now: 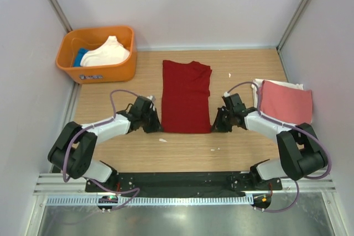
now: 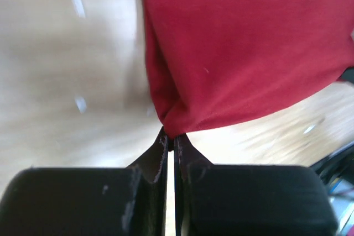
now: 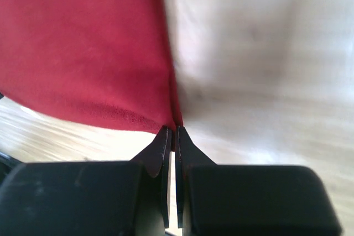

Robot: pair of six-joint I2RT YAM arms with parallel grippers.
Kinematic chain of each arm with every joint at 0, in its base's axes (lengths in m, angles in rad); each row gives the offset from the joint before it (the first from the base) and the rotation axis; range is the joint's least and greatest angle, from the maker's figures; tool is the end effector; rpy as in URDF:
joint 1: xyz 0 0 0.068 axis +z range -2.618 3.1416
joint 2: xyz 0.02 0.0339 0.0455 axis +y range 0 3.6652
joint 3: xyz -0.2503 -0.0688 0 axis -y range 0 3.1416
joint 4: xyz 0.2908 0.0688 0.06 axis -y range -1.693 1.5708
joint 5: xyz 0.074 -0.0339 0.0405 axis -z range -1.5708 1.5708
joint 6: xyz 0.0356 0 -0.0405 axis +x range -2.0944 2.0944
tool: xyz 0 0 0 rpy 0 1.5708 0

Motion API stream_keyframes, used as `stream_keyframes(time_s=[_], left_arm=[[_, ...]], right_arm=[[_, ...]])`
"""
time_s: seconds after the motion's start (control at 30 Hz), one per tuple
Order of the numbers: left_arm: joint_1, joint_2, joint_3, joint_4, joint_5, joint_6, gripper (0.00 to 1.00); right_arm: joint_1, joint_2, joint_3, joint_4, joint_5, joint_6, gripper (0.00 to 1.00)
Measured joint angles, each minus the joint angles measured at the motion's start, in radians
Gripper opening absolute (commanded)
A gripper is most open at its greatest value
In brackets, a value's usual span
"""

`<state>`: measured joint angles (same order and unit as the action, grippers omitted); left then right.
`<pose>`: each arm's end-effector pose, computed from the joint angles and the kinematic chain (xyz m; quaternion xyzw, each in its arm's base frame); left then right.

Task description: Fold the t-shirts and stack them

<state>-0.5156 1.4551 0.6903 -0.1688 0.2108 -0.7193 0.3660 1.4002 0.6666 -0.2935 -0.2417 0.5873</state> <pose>0.2636 -0.1580 0.1166 -0.0632 0.9429 -0.2618 0.1961 0.2676 0.1117 0.1171 0.0734 0.9540 0.2255 0.1836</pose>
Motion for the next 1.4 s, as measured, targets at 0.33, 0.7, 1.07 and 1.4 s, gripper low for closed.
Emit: stream_keyframes(time_s=[0.33, 0.7, 1.07, 1.4], left_arm=[[-0.140, -0.157, -0.089, -0.006, -0.036, -0.056, 0.00], [-0.349, -0.424, -0.113, -0.138, -0.153, -0.151, 0.00], [-0.408, -0.596, -0.010, -0.287, -0.236, -0.196, 0.00], [-0.400, -0.470, 0.130, -0.323, -0.292, -0.151, 0.00]], right_arm=[[0.003, -0.192, -0.082, -0.058, -0.015, 0.005, 0.01], [0.019, -0.537, -0.107, -0.243, -0.032, 0.022, 0.01], [0.024, -0.650, 0.088, -0.384, -0.010, 0.018, 0.01], [0.024, -0.499, 0.203, -0.371, 0.074, -0.018, 0.01]])
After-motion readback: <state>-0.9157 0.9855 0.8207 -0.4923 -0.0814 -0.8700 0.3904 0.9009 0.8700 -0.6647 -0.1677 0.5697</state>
